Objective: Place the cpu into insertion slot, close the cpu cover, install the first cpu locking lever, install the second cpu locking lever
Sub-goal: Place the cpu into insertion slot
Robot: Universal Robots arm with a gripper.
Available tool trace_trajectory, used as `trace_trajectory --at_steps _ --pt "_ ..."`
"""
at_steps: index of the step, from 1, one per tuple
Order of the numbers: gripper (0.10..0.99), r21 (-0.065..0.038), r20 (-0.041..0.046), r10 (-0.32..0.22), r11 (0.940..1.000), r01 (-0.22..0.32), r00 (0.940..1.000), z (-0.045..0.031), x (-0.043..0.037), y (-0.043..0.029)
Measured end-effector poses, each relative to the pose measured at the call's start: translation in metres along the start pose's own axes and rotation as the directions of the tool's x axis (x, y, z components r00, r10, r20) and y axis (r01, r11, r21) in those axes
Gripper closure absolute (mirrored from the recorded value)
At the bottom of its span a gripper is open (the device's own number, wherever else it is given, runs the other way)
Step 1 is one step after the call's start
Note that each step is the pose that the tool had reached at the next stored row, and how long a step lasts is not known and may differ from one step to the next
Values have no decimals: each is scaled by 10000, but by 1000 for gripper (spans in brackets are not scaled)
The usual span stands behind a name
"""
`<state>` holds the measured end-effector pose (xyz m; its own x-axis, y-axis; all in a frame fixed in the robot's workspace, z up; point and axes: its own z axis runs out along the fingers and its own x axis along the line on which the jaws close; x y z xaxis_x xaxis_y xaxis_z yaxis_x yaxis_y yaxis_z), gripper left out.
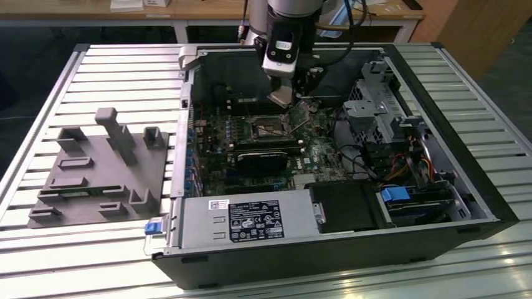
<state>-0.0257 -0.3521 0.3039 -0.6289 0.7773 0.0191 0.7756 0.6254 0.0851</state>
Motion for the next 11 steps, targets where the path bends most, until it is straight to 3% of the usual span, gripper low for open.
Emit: trace_trajectory --at_steps 6,11 --pt "549 -26 91 1072 9942 -1071 9942 7 0 0" --pt "549 -55 165 1974 9803 -1973 9802 12 0 -1"
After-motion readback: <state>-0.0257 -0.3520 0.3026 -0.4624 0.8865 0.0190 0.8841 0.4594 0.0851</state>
